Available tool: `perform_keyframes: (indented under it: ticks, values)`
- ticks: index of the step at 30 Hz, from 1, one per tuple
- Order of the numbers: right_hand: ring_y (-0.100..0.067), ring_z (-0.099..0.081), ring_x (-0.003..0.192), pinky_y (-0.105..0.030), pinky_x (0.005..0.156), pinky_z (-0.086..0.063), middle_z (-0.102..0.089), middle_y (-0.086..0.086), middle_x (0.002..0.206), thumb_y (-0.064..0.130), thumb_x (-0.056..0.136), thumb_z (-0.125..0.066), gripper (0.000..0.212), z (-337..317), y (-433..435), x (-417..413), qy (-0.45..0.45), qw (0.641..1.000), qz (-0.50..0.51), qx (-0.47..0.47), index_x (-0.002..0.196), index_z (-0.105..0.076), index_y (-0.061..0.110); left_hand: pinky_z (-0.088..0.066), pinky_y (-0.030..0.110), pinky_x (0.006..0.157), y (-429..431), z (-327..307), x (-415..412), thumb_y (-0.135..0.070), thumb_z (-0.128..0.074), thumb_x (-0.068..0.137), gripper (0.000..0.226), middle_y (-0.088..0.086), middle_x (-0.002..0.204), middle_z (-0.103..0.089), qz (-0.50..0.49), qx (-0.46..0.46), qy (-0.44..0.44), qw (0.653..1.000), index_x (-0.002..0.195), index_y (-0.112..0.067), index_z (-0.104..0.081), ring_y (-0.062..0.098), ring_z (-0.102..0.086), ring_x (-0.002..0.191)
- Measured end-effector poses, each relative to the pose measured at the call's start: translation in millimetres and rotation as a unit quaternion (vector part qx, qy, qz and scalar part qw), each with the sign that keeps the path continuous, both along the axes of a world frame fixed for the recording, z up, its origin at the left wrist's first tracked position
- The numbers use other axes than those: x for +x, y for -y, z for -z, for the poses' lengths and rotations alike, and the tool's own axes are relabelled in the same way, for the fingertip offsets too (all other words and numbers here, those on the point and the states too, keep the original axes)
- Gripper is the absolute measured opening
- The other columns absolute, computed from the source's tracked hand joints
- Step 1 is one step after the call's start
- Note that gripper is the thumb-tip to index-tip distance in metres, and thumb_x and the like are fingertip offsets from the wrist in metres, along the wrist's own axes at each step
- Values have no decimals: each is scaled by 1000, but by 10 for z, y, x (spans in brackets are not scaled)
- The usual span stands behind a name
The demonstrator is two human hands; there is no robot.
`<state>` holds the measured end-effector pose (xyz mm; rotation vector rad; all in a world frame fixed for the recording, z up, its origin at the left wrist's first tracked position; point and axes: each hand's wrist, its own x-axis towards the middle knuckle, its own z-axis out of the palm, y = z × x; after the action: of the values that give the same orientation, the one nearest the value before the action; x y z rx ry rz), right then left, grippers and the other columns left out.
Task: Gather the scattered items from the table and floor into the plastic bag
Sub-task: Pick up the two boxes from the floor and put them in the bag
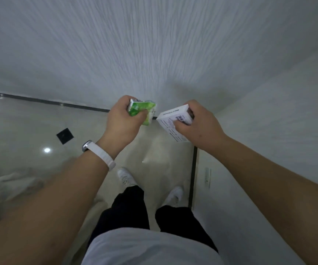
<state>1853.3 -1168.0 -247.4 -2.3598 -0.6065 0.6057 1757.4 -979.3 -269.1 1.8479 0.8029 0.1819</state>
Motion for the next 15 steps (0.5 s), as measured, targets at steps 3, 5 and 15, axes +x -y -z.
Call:
perform_keyframes:
  ticks: [3,5,15]
  values:
    - [-19,-60,77,-37,66,-49,-62,0,88,33,84,-69,26,-400,-247,-44,15,1000,-9,8,96,-50,19,-43,14,57,-224,-395,-71,-11,-71,87,14,-6,78,-58,-51,-31,47,997,91,-15,-58,-5,-51,60]
    - [-17,-59,76,-35,64,-48,-62,1,86,32,83,-69,25,-598,-471,-105,20,1000,-11,18,94,-50,20,-42,11,53,-409,-595,-162,-10,-70,88,12,-5,77,-58,-62,-42,68,995,92,-12,-59,-6,-49,56]
    - [-11,-59,75,-25,62,-46,-63,4,85,31,84,-70,24,-1109,-1802,-574,43,995,-72,59,97,-52,20,-37,7,50,-1560,-1077,-754,-9,-69,88,13,-8,71,-55,-138,-26,119,983,85,-15,-57,-10,-48,52]
